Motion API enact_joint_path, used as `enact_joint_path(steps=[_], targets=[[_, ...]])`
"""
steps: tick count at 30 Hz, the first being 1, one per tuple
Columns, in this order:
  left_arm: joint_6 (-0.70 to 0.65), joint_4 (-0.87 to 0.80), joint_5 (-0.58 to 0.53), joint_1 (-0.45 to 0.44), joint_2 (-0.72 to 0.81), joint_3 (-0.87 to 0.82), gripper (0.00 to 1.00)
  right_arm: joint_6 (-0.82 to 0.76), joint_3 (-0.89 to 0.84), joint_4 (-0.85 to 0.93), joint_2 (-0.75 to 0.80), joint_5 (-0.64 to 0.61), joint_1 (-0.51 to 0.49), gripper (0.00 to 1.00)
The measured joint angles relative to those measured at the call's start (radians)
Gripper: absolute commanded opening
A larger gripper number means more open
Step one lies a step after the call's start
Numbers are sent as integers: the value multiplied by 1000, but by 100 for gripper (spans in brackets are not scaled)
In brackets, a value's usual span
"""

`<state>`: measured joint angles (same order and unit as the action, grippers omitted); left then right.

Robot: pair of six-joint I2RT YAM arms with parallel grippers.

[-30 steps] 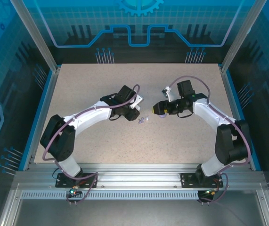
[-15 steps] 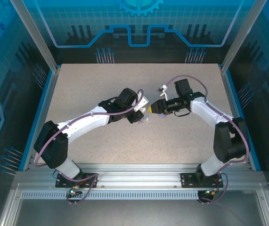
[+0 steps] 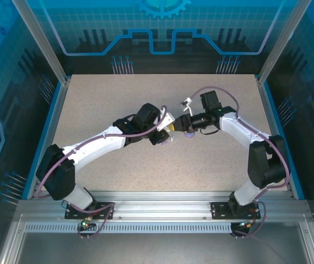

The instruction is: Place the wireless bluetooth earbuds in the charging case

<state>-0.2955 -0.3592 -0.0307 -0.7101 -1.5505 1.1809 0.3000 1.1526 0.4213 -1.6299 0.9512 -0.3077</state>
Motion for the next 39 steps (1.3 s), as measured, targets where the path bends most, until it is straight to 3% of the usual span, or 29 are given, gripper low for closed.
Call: enact_joint_path(steps=[9, 16, 17, 22, 25, 31, 36, 39], targets=[[-1, 0, 2, -16, 2, 0, 39, 19, 25, -11, -42, -1, -13, 48], [-3, -2, 1, -17, 2, 0, 39, 24, 32, -10, -55, -8, -35, 29], [-3, -1, 0, -17, 2, 0, 42, 25, 32, -10, -55, -11, -35, 27], [12, 2, -15, -17, 7, 0, 76, 41, 25, -30, -40, -37, -34, 22], [47, 18, -24, -14, 29, 0, 82, 66, -14, -67, 9, -69, -30, 19], [233, 77, 71, 66, 124, -6, 83, 131, -104, -184, 171, -146, -14, 19], [493, 186, 240, 192, 184, -38, 81, 214, -199, -371, 316, -219, -12, 19], [656, 283, 330, 219, 209, -78, 80, 274, -245, -485, 367, -269, -12, 18]])
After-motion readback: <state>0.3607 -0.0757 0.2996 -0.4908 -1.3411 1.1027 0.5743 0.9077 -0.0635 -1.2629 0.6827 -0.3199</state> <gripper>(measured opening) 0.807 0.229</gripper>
